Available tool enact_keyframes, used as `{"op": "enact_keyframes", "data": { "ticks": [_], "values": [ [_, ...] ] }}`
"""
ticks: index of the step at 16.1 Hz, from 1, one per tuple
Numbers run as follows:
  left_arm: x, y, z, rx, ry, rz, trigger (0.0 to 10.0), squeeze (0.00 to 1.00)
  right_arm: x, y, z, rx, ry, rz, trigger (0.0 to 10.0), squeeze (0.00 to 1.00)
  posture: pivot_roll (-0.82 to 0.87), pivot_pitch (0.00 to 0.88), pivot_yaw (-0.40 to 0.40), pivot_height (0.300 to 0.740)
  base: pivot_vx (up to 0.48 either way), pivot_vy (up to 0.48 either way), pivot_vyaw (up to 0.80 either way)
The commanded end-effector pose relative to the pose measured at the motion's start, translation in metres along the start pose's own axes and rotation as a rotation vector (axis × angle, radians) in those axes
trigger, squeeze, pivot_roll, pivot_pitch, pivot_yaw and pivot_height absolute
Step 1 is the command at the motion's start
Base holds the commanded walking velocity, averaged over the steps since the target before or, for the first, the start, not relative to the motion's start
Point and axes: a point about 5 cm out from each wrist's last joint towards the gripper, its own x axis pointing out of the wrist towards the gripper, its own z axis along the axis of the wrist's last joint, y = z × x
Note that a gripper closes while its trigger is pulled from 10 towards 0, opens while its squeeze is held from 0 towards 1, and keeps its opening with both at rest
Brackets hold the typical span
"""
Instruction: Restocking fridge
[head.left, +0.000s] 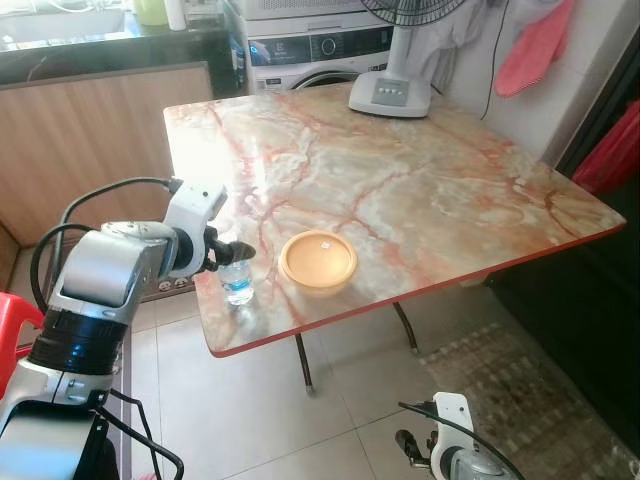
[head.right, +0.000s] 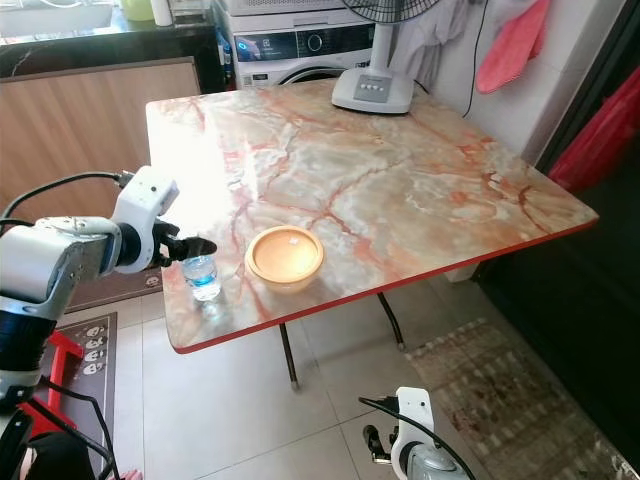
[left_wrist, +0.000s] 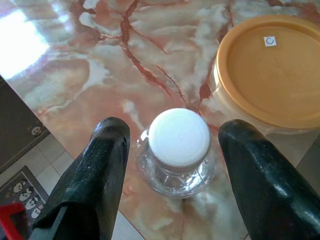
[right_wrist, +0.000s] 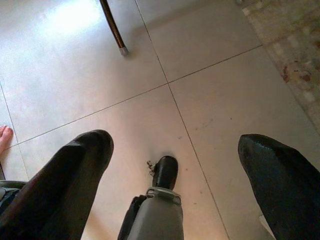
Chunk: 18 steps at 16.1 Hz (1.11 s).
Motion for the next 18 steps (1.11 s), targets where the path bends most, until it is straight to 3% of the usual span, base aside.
{"op": "enact_keyframes", "data": {
  "ticks": [1, 2, 3, 4, 5, 6, 8, 18],
  "values": [
    [0.0, -0.0002, -0.0005, 0.001, -0.01, -0.005, 10.0, 0.0, -0.0004, -0.0021, -0.0011, -0.009, 0.012, -0.003, 10.0, 0.0, 0.2, 0.0, -0.038, 0.74, 0.0, 0.0, 0.0],
    [0.0001, -0.0002, -0.0004, 0.0, -0.013, -0.004, 7.5, 0.0, -0.0005, -0.0022, -0.001, -0.01, 0.012, -0.002, 10.0, 0.0, 0.2, 0.0, -0.038, 0.74, 0.0, 0.0, 0.0],
    [-0.0004, 0.0, 0.0005, 0.002, -0.018, -0.004, 4.4, 0.0, -0.0005, -0.0022, -0.001, -0.011, 0.012, -0.002, 10.0, 0.0, 0.2, 0.0, -0.04, 0.74, 0.0, 0.0, 0.0],
    [-0.0009, 0.0, 0.0014, 0.004, -0.022, -0.004, 4.0, 0.0, -0.0005, -0.0023, -0.001, -0.012, 0.012, -0.002, 10.0, 0.0, 0.2, 0.0, -0.041, 0.74, 0.0, 0.0, 0.0],
    [-0.0011, -0.0001, 0.0021, 0.008, -0.026, -0.003, 2.7, 0.0, -0.0005, -0.0024, -0.001, -0.014, 0.013, -0.001, 10.0, 0.0, 0.2, 0.0, -0.041, 0.74, 0.0, 0.0, 0.0],
    [-0.0012, -0.0006, 0.0026, 0.015, -0.028, -0.007, 2.5, 0.0, -0.0006, -0.0025, -0.001, -0.015, 0.013, -0.001, 10.0, 0.0, 0.2, 0.0, -0.041, 0.74, 0.0, 0.0, 0.0],
    [-0.0009, -0.0016, 0.0025, 0.01, -0.029, -0.012, 0.0, 0.0, -0.0005, -0.0024, -0.001, -0.016, 0.013, 0.0, 10.0, 0.0, 0.2, 0.0, -0.04, 0.74, 0.0, 0.0, 0.0],
    [-0.0007, -0.0011, 0.0014, 0.0, -0.036, 0.011, 0.0, 0.0, -0.0006, -0.0023, -0.0009, -0.018, 0.015, 0.004, 10.0, 0.0, 0.2, 0.0, -0.041, 0.74, 0.0, 0.0, 0.0]
  ]
}}
